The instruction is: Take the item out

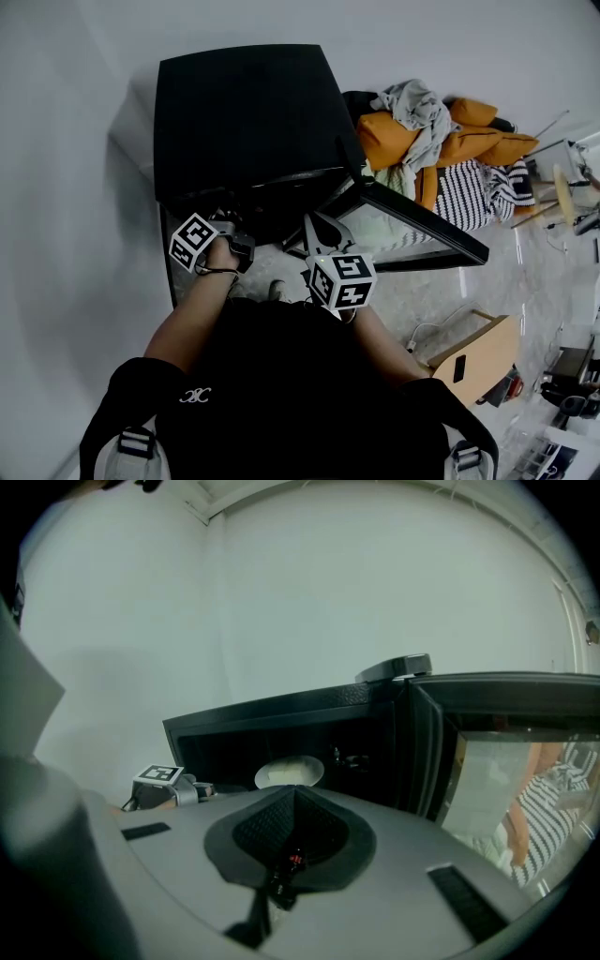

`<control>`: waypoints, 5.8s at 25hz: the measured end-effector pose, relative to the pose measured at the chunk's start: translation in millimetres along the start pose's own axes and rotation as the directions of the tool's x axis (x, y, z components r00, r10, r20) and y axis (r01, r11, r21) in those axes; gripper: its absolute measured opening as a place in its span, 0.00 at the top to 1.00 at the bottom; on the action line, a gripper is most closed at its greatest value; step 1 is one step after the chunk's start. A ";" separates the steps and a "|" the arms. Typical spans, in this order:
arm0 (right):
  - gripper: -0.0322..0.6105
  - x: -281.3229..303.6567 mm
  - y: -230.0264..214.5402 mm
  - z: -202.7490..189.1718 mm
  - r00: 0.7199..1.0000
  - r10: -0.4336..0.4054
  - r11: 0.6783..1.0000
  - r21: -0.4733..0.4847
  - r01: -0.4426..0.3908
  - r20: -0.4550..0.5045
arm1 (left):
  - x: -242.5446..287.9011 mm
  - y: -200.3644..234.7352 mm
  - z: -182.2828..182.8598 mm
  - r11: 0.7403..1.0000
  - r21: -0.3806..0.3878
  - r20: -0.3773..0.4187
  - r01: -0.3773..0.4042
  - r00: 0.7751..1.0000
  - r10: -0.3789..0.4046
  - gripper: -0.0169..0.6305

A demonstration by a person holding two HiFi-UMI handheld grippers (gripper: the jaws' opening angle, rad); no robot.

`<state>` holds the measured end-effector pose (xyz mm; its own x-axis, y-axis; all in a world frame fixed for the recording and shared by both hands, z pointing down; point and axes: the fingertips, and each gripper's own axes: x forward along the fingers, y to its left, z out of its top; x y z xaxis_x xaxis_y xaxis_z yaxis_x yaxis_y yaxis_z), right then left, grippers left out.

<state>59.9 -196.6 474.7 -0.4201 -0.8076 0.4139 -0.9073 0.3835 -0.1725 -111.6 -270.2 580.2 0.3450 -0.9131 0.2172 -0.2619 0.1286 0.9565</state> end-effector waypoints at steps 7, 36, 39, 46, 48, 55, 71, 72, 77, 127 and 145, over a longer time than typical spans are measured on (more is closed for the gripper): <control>0.94 3.0 5.2 -3.1 1.000 0.017 1.000 -0.006 -0.017 -0.009 | -10.7 1.3 -8.1 1.000 -0.012 -0.009 -0.009 1.000 0.009 0.88; 0.94 56.3 -19.5 -28.7 0.998 -0.062 0.950 0.304 0.069 -0.033 | -52.7 6.7 -38.8 0.997 -0.053 -0.079 -0.055 0.996 0.051 0.88; 0.91 59.7 -22.1 -34.7 0.996 -0.079 0.939 0.331 0.092 -0.051 | -56.4 6.9 -40.8 0.997 -0.051 -0.085 -0.056 0.995 0.051 0.88; 0.74 68.9 -19.5 -40.9 0.992 -0.099 0.936 0.332 0.120 -0.080 | -66.6 7.6 -48.0 0.997 -0.048 -0.097 -0.060 0.994 0.055 0.88; 0.73 74.6 -16.7 -42.3 0.992 -0.082 0.924 0.365 0.111 -0.095 | -66.6 8.0 -47.6 0.997 -0.045 -0.097 -0.062 0.994 0.057 0.88; 0.73 83.4 -16.4 -54.0 0.982 0.028 0.722 0.683 0.107 -0.184 | -67.2 11.0 -49.5 0.997 -0.049 -0.098 -0.067 0.993 0.062 0.88; 0.84 90.6 -5.4 -72.3 0.942 0.221 0.406 0.902 0.148 -0.254 | -67.8 14.5 -50.2 0.996 -0.059 -0.090 -0.063 0.994 0.057 0.88; 0.89 90.6 -5.3 -74.6 0.939 0.224 0.398 0.904 0.156 -0.261 | -67.9 14.9 -50.3 0.996 -0.061 -0.090 -0.064 0.994 0.058 0.88; 0.89 91.7 -3.3 -75.1 0.939 0.236 0.388 0.910 0.144 -0.249 | -67.9 14.9 -49.7 0.996 -0.061 -0.090 -0.061 0.994 0.055 0.88; 0.91 47.2 8.9 -100.5 0.924 0.360 0.278 0.960 0.026 -0.129 | -62.3 10.3 -41.3 0.995 -0.085 -0.078 -0.056 0.996 0.049 0.88; 0.91 48.6 12.0 -92.2 0.926 0.377 0.240 0.969 -0.063 -0.034 | -56.7 9.9 -36.9 0.996 -0.071 -0.087 -0.052 0.995 0.046 0.88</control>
<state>30.4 -189.9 575.1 -0.7302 -0.5879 0.3480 -0.2100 -0.2916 -0.9332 -100.5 -202.8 584.6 0.4094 -0.8693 0.2770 -0.2145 0.2034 0.9553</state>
